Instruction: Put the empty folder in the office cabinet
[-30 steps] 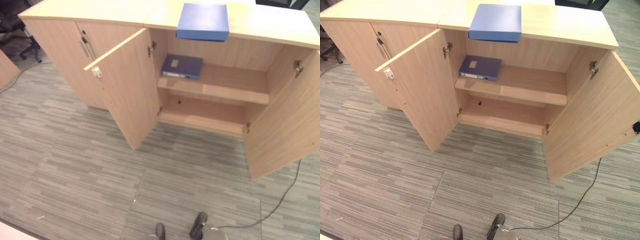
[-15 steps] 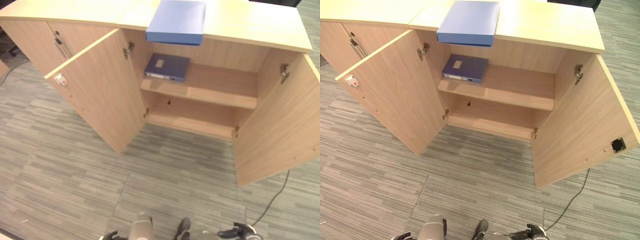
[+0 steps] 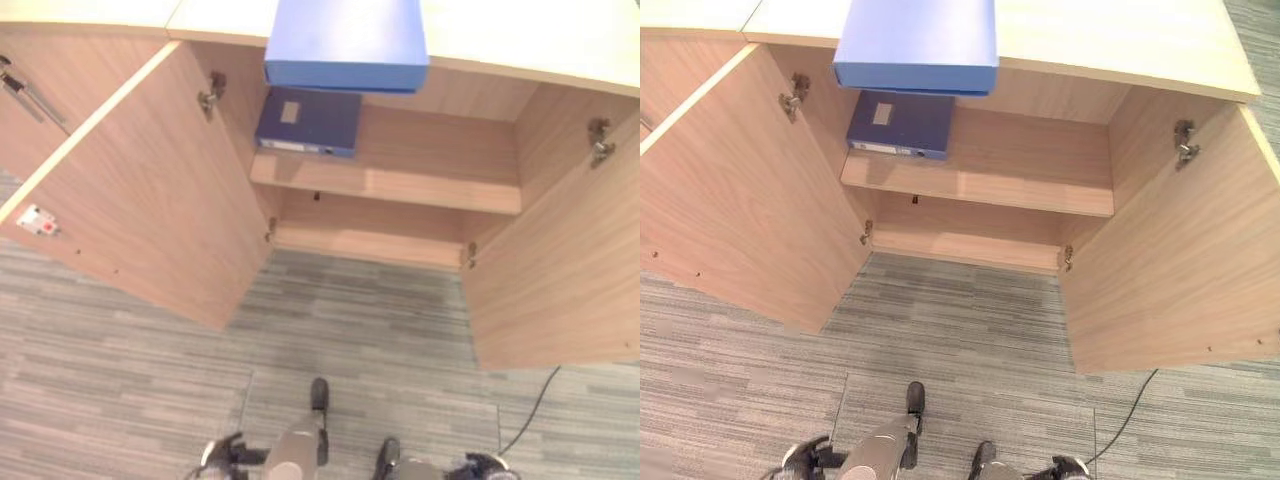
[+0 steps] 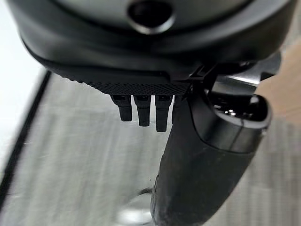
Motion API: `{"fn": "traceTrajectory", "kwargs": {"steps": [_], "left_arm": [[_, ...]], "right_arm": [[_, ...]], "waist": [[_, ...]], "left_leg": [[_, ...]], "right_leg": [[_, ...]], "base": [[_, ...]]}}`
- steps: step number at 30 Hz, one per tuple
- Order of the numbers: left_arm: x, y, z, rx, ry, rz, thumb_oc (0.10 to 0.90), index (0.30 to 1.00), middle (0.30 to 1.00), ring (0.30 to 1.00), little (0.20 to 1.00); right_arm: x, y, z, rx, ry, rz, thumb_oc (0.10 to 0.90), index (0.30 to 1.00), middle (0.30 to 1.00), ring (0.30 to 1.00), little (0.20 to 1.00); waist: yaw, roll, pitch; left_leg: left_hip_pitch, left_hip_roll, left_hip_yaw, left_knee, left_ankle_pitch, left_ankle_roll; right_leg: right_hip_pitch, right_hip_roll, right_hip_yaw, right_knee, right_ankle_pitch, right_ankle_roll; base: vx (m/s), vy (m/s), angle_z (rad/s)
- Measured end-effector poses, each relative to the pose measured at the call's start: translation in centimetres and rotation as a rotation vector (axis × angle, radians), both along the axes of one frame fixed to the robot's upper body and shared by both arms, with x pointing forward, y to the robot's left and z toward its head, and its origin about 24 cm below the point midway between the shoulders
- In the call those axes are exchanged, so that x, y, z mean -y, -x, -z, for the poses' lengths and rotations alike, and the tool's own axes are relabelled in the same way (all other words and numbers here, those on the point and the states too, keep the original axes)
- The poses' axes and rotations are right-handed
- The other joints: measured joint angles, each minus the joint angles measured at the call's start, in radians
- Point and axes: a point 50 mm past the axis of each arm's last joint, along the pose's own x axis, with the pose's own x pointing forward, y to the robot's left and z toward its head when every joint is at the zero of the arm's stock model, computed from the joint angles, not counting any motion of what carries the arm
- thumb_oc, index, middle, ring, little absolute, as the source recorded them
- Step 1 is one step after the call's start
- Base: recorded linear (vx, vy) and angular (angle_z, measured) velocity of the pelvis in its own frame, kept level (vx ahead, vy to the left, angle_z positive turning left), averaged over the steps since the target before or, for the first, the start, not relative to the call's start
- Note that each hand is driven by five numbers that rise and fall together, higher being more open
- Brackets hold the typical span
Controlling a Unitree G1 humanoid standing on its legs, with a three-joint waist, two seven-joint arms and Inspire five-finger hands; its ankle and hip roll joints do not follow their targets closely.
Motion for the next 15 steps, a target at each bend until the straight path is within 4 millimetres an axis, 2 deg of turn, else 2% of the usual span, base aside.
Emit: {"fn": "traceTrajectory", "kwargs": {"steps": [1,2,3,4,5,6,8,9,11,12,14,15], "left_arm": [[0.2,0.4,0.2,-0.015,0.008,-0.008,0.8,0.9,0.9,0.9,0.9],[0.6,1.9,0.7,-0.065,0.021,-0.022,0.8,0.9,0.9,0.9,0.9],[0.5,2.6,0.9,-0.086,0.019,-0.022,0.8,0.9,0.9,0.9,0.9],[0.3,3.3,1.0,-0.105,0.014,-0.024,0.8,0.9,0.9,0.9,0.9],[0.2,4.6,1.3,-0.152,0.013,-0.036,0.8,0.9,0.9,0.9,0.9],[0.1,5.2,1.4,-0.166,0.011,-0.041,0.8,0.9,0.9,0.9,0.9],[-0.1,5.6,1.4,-0.179,0.005,-0.045,0.8,0.9,0.9,0.9,0.9],[-0.2,5.5,1.4,-0.174,0.004,-0.043,0.8,0.9,0.9,0.9,0.9],[-0.2,5.4,1.3,-0.171,0.003,-0.043,0.8,0.9,0.9,0.9,0.9],[-0.2,5.2,1.3,-0.166,0.003,-0.042,0.8,0.9,0.9,0.9,0.9],[-0.2,4.9,1.2,-0.151,0.001,-0.039,0.8,0.9,0.9,0.9,0.9],[-0.2,4.6,1.2,-0.136,0.002,-0.037,0.8,0.9,0.9,0.9,0.9]], "right_arm": [[-0.2,-0.6,-0.1,0.02,-0.003,-0.006,0.8,0.9,0.9,0.9,0.9],[0.1,-0.9,-0.3,0.038,0.004,0.001,0.8,0.9,0.9,0.9,0.9],[0.1,-1.1,-0.4,0.049,0.004,0.004,0.8,0.9,0.9,0.9,0.9],[0.0,-1.7,-0.6,0.073,0.004,-0.011,0.8,0.9,0.9,0.9,0.9],[-0.4,-2.4,-0.8,0.097,-0.005,-0.037,0.8,0.9,0.9,0.9,0.9],[-0.7,-2.6,-0.9,0.107,-0.021,-0.044,0.8,0.9,0.9,0.9,0.9],[-1.5,-2.9,-0.8,0.12,-0.049,-0.053,0.8,0.9,0.9,0.9,0.9],[-1.8,-2.7,-0.7,0.111,-0.058,-0.053,0.8,0.9,0.9,0.9,0.9],[-2.0,-2.7,-0.6,0.101,-0.065,-0.053,0.8,0.9,0.9,0.9,0.9],[-2.1,-2.8,-0.6,0.11,-0.068,-0.055,0.8,0.9,0.9,0.9,0.9],[-2.4,-3.3,-0.8,0.141,-0.075,-0.062,0.8,0.9,0.9,0.9,0.9],[-2.4,-3.6,-0.9,0.149,-0.072,-0.066,0.8,0.9,0.9,0.9,0.9]], "waist": [[0.001,0.009,0.003],[0.001,0.022,0.002],[0.003,0.02,0.0],[0.006,0.021,0.0],[0.014,0.024,-0.001],[0.013,0.027,-0.003],[0.009,0.029,-0.003],[0.006,0.028,-0.003],[0.006,0.029,-0.003],[-0.011,0.026,-0.002],[-0.035,0.012,-0.002],[-0.035,0.002,-0.002]], "left_leg": [[0.011,-0.017,0.013,0.008,-0.029,0.022],[0.046,-0.03,0.055,-0.003,-0.059,0.034],[0.069,-0.045,0.06,-0.008,-0.067,0.043],[0.079,-0.053,0.066,-0.003,-0.072,0.062],[0.104,-0.063,0.078,-0.01,-0.079,0.077],[0.107,-0.063,0.078,-0.013,-0.077,0.073],[0.105,-0.062,0.076,-0.015,-0.075,0.074],[0.107,-0.063,0.078,-0.017,-0.066,0.082],[0.126,-0.061,0.071,-0.031,-0.076,0.073],[0.135,-0.057,0.067,-0.037,-0.075,0.076],[0.146,-0.066,0.065,-0.037,-0.068,0.086],[0.157,-0.073,0.044,-0.043,-0.09,0.072]], "right_leg": [[-0.021,-0.031,0.0,0.081,0.008,0.008],[-0.096,-0.11,-0.012,0.306,0.011,-0.011],[-0.133,-0.142,-0.001,0.382,0.032,-0.028],[-0.164,-0.168,0.013,0.448,0.065,-0.025],[-0.186,-0.215,-0.041,0.501,0.08,-0.013],[-0.184,-0.211,-0.05,0.454,0.073,-0.002],[-0.185,-0.172,-0.056,0.29,0.07,0.008],[-0.188,-0.149,-0.059,0.188,0.077,0.012],[-0.215,-0.111,-0.062,0.099,0.1,0.028],[-0.24,-0.077,-0.062,0.033,0.133,0.031],[-0.265,-0.073,-0.074,0.008,0.194,0.024],[-0.296,-0.06,-0.075,0.011,0.215,0.043]], "base": [[0.17,0.316,0.05],[0.19,0.247,0.08],[0.15,0.229,0.08],[0.21,0.14,-0.12],[0.15,0.026,-0.2],[0.14,-0.008,-0.21],[0.1,-0.026,0.0],[0.15,-0.047,0.1],[0.09,-0.052,-0.02],[0.15,-0.086,0.14],[0.25,-0.101,0.23],[0.26,-0.135,0.26]]}}
